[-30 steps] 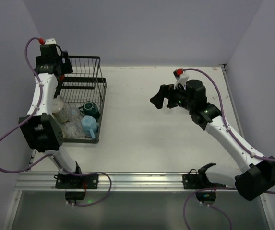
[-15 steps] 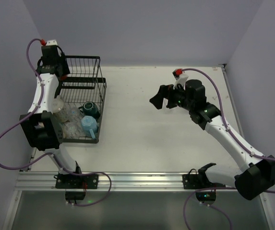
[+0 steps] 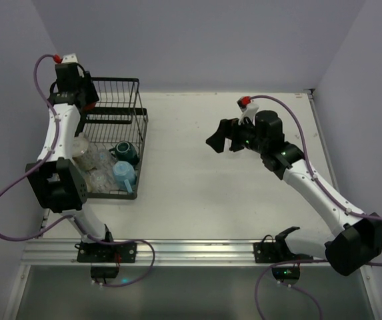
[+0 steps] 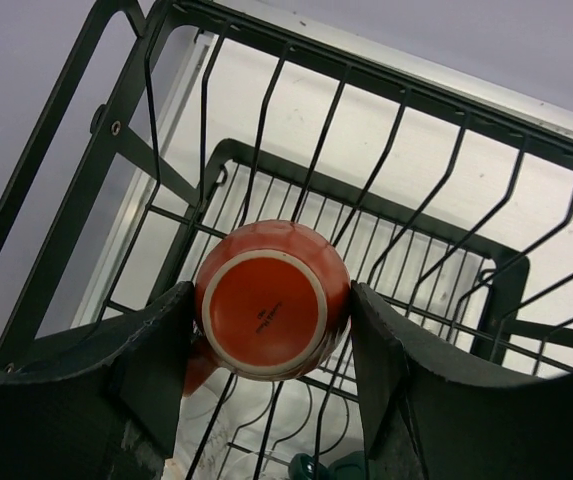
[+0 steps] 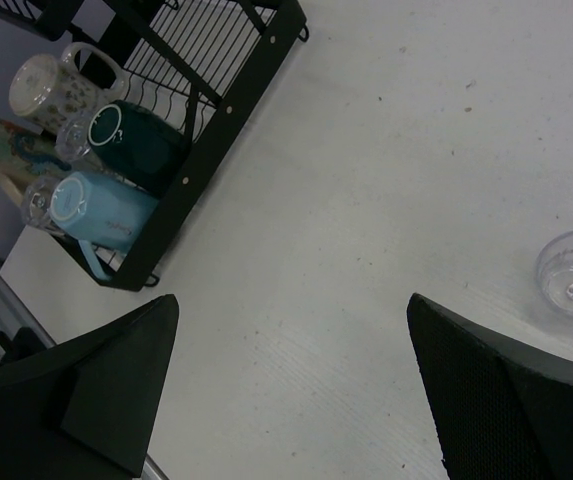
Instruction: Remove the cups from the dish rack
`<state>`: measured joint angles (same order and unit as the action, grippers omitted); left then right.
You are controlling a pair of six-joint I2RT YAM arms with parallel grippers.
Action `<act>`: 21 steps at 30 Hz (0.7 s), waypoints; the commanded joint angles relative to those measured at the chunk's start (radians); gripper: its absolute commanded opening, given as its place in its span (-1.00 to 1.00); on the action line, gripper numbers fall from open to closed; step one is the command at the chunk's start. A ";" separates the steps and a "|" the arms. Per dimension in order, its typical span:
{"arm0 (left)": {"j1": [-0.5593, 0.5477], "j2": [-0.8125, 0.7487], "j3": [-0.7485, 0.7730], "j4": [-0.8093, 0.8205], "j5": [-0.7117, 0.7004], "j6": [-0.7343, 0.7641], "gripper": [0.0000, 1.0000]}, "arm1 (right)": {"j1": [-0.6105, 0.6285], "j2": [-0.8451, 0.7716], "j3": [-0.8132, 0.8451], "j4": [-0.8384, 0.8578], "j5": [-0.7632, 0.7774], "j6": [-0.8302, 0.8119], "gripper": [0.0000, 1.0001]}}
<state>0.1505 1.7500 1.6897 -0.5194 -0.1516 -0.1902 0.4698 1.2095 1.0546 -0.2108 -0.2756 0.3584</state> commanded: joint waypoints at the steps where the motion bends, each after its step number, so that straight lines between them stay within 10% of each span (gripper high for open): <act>1: 0.006 -0.092 0.033 0.042 0.043 -0.040 -1.00 | 0.013 0.016 0.035 0.036 -0.028 0.011 0.98; 21: 0.006 -0.306 -0.053 0.186 0.273 -0.218 -1.00 | 0.039 -0.008 -0.016 0.342 -0.269 0.250 0.98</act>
<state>0.1505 1.5829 1.6619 -0.4778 0.0204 -0.3458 0.5034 1.2362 1.0531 -0.0463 -0.4400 0.5144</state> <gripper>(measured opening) 0.617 0.989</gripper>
